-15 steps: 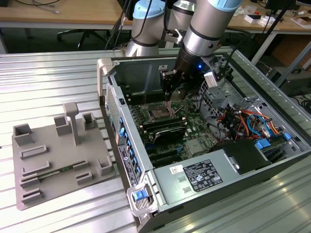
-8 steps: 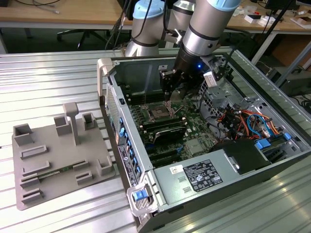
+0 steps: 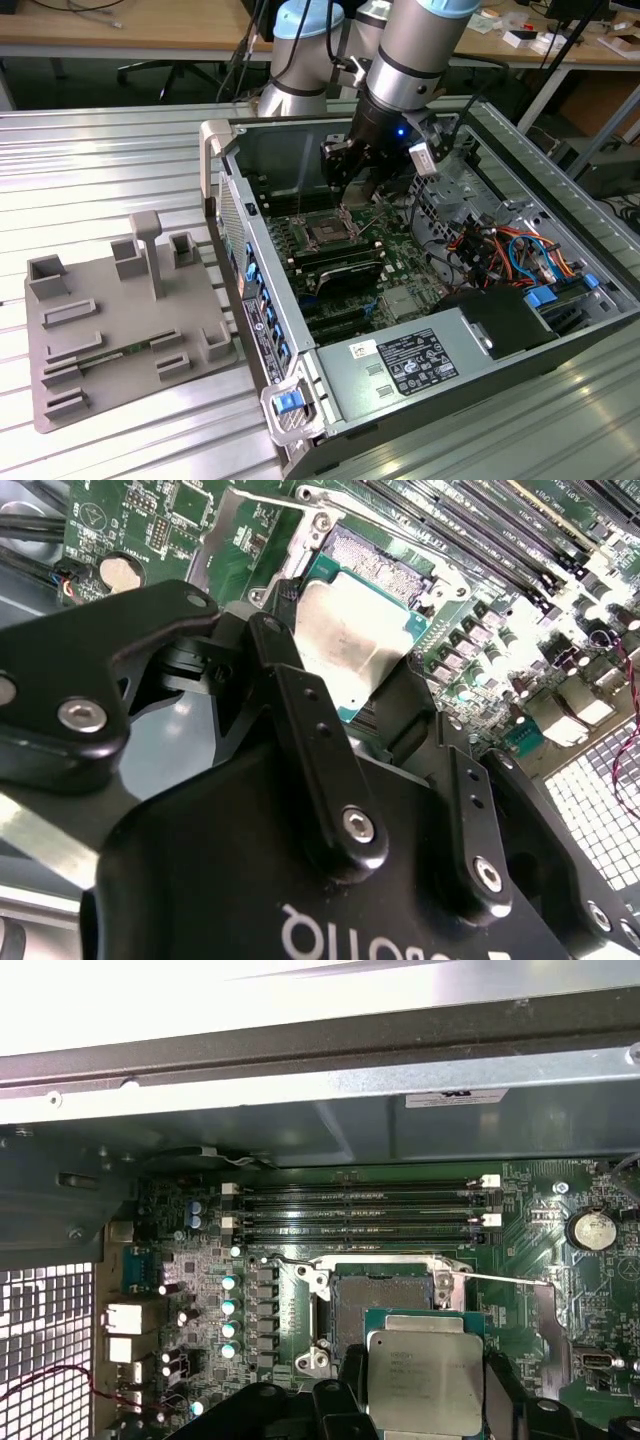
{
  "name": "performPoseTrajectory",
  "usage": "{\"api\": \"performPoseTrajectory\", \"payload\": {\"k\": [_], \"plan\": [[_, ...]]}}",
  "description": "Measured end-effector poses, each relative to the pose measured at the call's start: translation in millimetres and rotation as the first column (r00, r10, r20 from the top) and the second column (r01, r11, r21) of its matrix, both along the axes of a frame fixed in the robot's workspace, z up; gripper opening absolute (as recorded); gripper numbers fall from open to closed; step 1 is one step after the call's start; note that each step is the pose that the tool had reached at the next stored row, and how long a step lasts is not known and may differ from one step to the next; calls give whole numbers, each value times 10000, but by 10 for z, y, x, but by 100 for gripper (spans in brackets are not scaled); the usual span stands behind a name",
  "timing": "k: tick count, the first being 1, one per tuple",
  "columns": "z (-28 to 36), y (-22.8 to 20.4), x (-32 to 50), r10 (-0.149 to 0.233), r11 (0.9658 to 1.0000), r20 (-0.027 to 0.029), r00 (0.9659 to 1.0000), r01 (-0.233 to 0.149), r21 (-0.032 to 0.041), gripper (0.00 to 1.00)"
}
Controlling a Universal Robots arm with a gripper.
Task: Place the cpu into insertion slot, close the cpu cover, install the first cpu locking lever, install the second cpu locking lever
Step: 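Place the cpu into insertion slot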
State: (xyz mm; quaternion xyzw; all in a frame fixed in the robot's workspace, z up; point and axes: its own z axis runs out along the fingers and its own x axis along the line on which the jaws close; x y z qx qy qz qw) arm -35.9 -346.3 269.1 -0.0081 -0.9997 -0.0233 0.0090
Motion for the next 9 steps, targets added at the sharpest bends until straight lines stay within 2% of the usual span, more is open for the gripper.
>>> {"api": "performPoseTrajectory", "payload": {"k": [9], "plan": [[0, 0, -2, -60, 10000, -1, 10000, 60, 0, 55]]}}
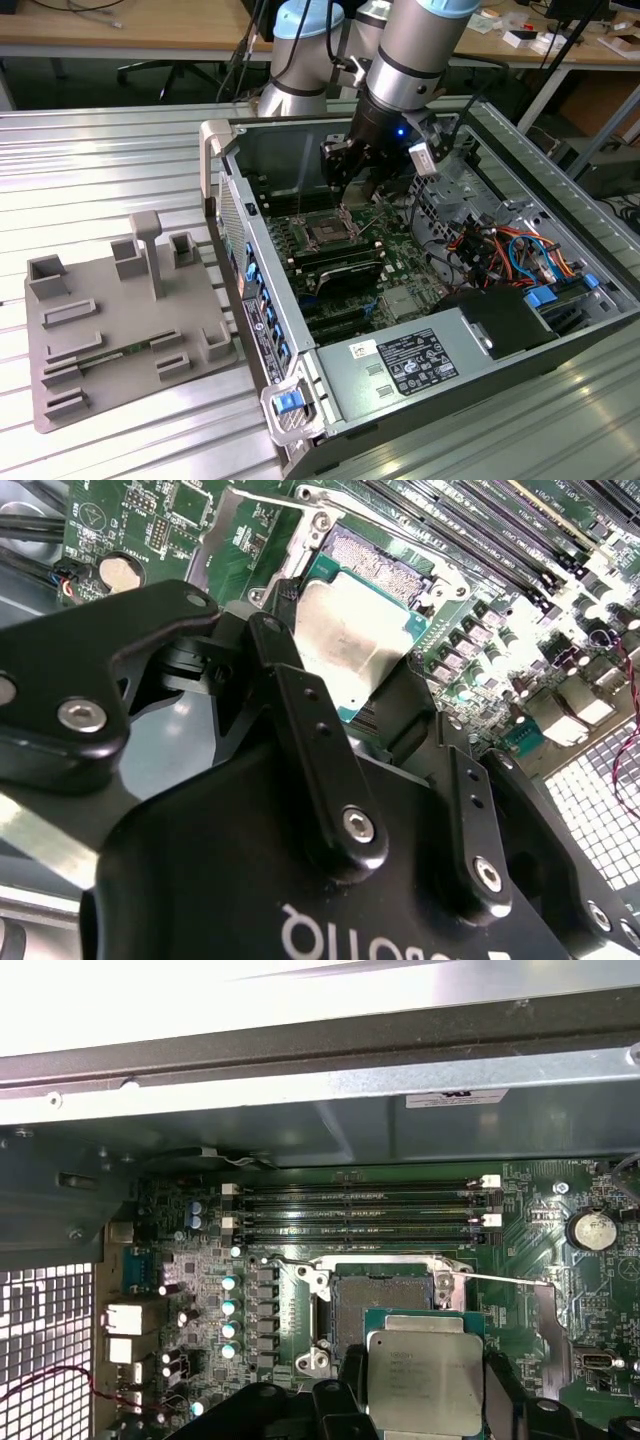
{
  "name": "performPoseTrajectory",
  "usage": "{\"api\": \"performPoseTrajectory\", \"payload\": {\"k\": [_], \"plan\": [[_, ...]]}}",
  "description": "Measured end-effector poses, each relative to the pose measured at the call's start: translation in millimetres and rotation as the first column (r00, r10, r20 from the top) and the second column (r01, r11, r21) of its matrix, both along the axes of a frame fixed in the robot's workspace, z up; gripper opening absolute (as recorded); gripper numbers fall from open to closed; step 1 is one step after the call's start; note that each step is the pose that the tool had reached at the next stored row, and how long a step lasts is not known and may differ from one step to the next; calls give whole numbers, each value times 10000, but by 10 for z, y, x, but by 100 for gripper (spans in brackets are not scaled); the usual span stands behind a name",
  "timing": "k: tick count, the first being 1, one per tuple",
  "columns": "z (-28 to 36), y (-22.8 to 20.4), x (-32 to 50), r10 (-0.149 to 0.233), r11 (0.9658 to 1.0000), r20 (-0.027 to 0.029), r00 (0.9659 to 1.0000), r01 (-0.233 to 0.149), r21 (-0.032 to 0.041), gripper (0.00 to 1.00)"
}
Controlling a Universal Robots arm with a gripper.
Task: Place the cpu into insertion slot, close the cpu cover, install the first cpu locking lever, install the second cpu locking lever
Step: 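Place the cpu into insertion slot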
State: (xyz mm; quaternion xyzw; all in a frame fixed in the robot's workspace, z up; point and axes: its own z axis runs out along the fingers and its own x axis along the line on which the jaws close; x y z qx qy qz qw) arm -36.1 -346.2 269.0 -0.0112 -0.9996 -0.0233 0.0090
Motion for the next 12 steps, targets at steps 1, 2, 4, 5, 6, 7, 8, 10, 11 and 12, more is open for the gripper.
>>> {"api": "performPoseTrajectory", "payload": {"k": [1, 2, 4, 5, 6, 7, 8, 10, 11, 12], "plan": [[0, 0, 0, -56, 10000, 0, 10000, 56, 0, 55], [-1, 0, 0, -107, 9999, 0, 9999, 107, 0, 55], [-1, 0, 0, -190, 9998, 0, 9998, 190, 0, 55], [-1, 0, 0, -217, 9998, 0, 9998, 217, -1, 55], [-1, 0, 0, -258, 9997, 0, 9997, 258, -1, 55], [-1, 0, 0, -289, 9996, 0, 9996, 289, -2, 55], [-1, 0, 0, -325, 9995, 0, 9995, 325, -3, 55], [-1, 0, 0, -405, 9992, 0, 9992, 405, -3, 55], [-1, 0, 0, -422, 9991, 1, 9991, 422, -3, 55], [-1, 0, 0, -445, 9990, 1, 9990, 445, -3, 55]]}}
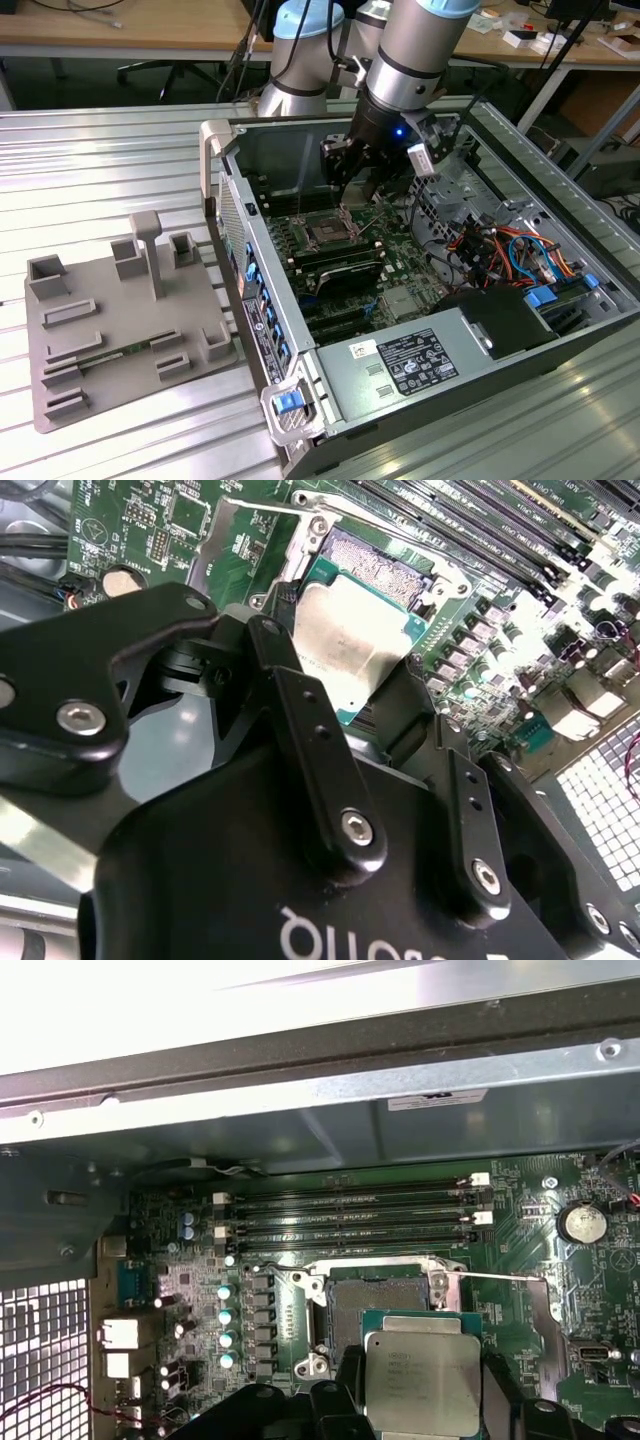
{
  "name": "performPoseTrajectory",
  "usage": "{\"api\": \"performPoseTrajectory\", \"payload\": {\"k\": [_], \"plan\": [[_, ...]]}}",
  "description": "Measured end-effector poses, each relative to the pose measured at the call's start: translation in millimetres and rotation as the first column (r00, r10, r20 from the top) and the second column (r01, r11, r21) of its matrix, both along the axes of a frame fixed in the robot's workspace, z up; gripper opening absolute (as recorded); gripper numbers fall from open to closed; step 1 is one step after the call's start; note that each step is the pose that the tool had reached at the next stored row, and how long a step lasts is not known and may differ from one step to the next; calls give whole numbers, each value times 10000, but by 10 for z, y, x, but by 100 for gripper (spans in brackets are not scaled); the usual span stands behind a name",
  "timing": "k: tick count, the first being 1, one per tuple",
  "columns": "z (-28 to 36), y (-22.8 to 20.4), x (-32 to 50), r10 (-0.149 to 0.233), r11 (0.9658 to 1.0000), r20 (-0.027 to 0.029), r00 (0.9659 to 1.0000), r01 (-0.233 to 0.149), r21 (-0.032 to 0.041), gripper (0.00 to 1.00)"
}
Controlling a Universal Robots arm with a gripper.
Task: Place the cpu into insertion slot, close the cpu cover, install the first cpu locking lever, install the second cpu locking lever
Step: 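Place the cpu into insertion slot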
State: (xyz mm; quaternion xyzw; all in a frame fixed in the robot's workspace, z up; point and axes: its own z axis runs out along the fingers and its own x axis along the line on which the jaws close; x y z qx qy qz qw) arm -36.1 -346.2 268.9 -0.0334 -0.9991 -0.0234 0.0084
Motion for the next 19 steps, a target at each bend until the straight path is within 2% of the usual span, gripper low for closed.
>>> {"api": "performPoseTrajectory", "payload": {"k": [19], "plan": [[0, 0, 0, -292, 9996, -1, 9996, 292, -1, 55]]}}
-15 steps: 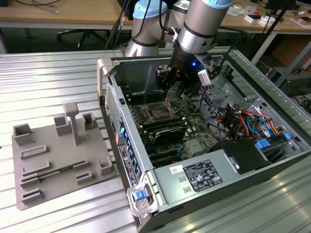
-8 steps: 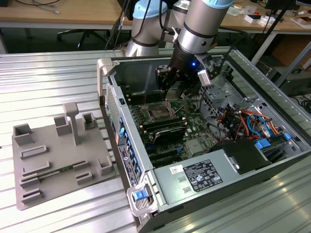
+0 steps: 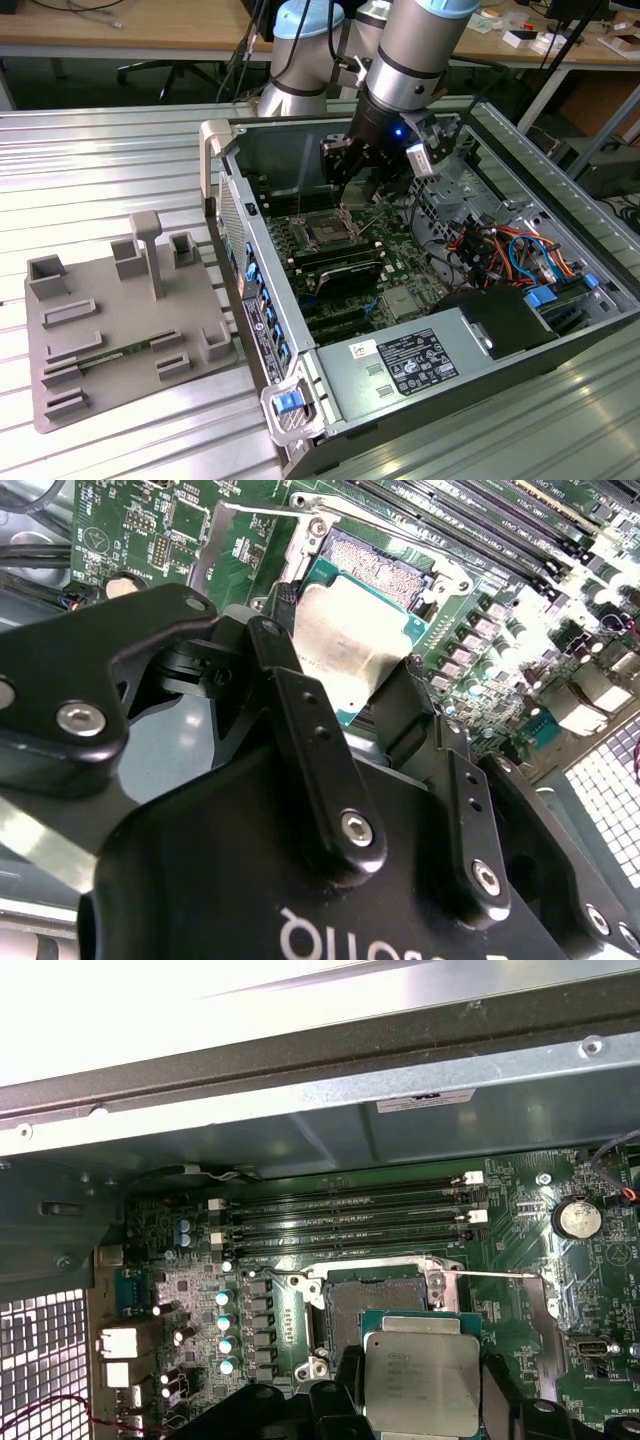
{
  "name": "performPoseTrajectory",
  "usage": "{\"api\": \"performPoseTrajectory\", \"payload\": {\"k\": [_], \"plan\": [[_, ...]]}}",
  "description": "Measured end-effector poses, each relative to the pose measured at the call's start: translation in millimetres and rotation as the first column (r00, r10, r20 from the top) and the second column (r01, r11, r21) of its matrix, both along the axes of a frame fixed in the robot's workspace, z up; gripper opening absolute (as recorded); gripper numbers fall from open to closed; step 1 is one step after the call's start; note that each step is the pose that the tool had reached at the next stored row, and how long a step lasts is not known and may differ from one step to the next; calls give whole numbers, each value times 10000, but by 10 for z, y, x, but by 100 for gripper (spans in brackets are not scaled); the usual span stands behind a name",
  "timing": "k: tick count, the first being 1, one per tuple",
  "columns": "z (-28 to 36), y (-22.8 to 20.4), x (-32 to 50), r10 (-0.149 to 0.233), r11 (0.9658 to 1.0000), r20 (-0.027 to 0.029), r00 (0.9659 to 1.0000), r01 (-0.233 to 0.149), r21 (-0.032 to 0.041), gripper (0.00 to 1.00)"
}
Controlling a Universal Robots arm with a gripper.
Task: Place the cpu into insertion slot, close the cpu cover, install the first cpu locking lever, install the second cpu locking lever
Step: 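Place the cpu into insertion slot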
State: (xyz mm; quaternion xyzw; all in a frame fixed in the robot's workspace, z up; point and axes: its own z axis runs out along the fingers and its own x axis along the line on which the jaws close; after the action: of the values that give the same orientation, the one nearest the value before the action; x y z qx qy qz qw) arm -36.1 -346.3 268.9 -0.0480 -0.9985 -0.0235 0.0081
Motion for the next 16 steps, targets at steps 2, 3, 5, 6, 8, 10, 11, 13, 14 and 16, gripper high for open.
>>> {"api": "performPoseTrajectory", "payload": {"k": [2, 3, 5, 6, 8, 10, 11, 13, 14, 16], "plan": [[0, 0, 0, -20, 10000, 1, 10000, 20, 0, 55], [0, 0, 0, -31, 10000, 0, 10000, 31, 0, 55], [0, 0, 0, -50, 10000, 0, 10000, 50, 1, 55], [0, 0, 0, -59, 10000, 1, 10000, 59, 1, 55], [0, 0, 0, -78, 10000, 0, 10000, 78, 0, 55], [0, 0, 0, -108, 9999, 0, 9999, 108, 0, 55], [-1, 0, 0, -126, 9999, 0, 9999, 126, 0, 55], [-1, 0, 0, -142, 9999, 0, 9999, 142, 1, 55], [-1, 0, 0, -154, 9999, 0, 9999, 154, 0, 55], [-1, 0, 0, -169, 9999, 0, 9999, 169, 0, 55]]}}
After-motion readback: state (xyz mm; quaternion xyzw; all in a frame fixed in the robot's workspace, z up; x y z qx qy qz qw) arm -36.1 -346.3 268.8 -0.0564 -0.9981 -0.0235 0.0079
